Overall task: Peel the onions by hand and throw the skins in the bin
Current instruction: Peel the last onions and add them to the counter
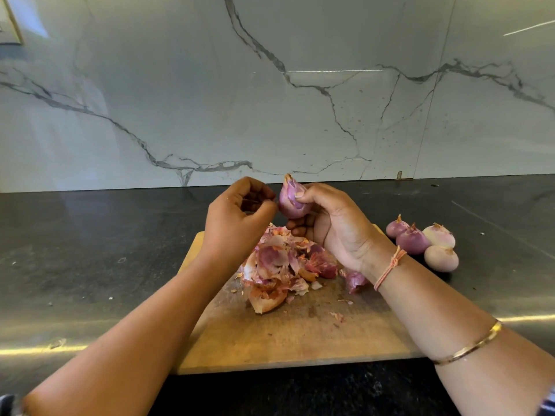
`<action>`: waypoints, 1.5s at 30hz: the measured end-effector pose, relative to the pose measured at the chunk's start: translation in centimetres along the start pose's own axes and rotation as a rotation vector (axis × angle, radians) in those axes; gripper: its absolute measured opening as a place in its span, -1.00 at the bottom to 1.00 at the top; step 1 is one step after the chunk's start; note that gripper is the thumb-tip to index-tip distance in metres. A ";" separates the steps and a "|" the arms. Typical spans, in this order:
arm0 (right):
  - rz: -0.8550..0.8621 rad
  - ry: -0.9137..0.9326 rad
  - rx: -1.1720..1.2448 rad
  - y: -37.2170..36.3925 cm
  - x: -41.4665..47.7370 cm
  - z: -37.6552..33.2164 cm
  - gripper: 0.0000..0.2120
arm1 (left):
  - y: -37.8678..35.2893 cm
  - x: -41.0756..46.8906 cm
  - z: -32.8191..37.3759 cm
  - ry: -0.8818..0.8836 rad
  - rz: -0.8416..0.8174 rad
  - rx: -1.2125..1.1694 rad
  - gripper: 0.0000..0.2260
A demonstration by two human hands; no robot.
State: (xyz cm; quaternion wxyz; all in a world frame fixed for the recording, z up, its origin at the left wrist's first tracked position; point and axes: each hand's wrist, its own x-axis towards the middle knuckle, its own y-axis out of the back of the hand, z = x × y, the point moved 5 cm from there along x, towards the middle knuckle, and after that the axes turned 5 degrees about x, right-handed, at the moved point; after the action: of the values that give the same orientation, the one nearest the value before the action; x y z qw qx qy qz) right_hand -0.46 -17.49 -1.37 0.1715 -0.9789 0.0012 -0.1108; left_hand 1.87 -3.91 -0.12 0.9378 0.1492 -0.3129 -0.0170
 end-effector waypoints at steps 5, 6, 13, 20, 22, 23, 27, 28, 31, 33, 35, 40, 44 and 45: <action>0.024 0.085 -0.112 0.5 0.1 0.1 -0.94 | -0.1 -0.4 0.7 -0.029 -0.044 -0.082 -0.92; 0.024 0.111 -0.150 0.5 0.1 0.1 -0.91 | -0.2 -0.4 0.8 -0.025 -0.048 -0.089 -0.92; 0.006 0.163 -0.343 0.3 0.0 0.2 -0.66 | 0.2 -0.1 0.3 0.025 0.023 -0.020 -0.87; -0.017 0.125 -0.296 0.2 0.1 0.3 -0.70 | 0.3 0.0 0.1 0.037 0.045 0.043 -0.89; -0.017 0.095 -0.251 0.1 0.1 0.3 -0.73 | 0.3 0.1 0.0 0.043 0.050 0.041 -0.91; -0.013 0.082 -0.235 0.1 0.1 0.3 -0.74 | 0.3 0.1 0.0 0.051 0.054 0.037 -0.91; -0.022 0.043 -0.176 0.0 0.1 0.4 -0.79 | 0.1 0.2 -0.3 0.087 0.043 0.026 -0.89; -0.038 0.032 -0.149 -0.1 0.1 0.4 -0.77 | 0.2 0.3 -0.6 0.121 0.042 -0.012 -0.88; -0.082 -0.002 -0.039 -0.4 -0.1 0.3 -0.57 | 0.9 1.0 -1.9 0.272 0.096 -0.252 -0.83; -0.087 0.005 -0.008 -0.4 -0.2 0.3 -0.55 | 1.4 1.2 -2.3 0.287 0.134 -0.311 -0.83; -0.068 0.024 -0.021 -0.3 -0.1 0.2 -0.63 | 1.2 1.2 -2.0 0.261 0.112 -0.288 -0.85; -0.006 0.061 -0.086 0.4 0.2 0.1 -0.76 | 0.0 0.3 -1.1 0.189 0.006 -0.144 -0.87; 0.007 0.110 -0.160 0.6 0.4 0.2 -0.83 | -0.1 -0.1 0.0 0.090 -0.056 -0.127 -0.95; 0.004 0.120 -0.184 0.6 0.4 0.2 -0.85 | -0.2 -0.2 0.1 0.073 -0.066 -0.113 -0.97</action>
State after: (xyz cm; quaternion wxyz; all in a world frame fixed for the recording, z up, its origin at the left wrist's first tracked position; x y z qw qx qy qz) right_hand -0.03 -18.00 -1.69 0.0807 -0.9821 0.0238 -0.1685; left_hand 1.65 -4.10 -0.18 0.9545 0.1069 -0.2718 -0.0602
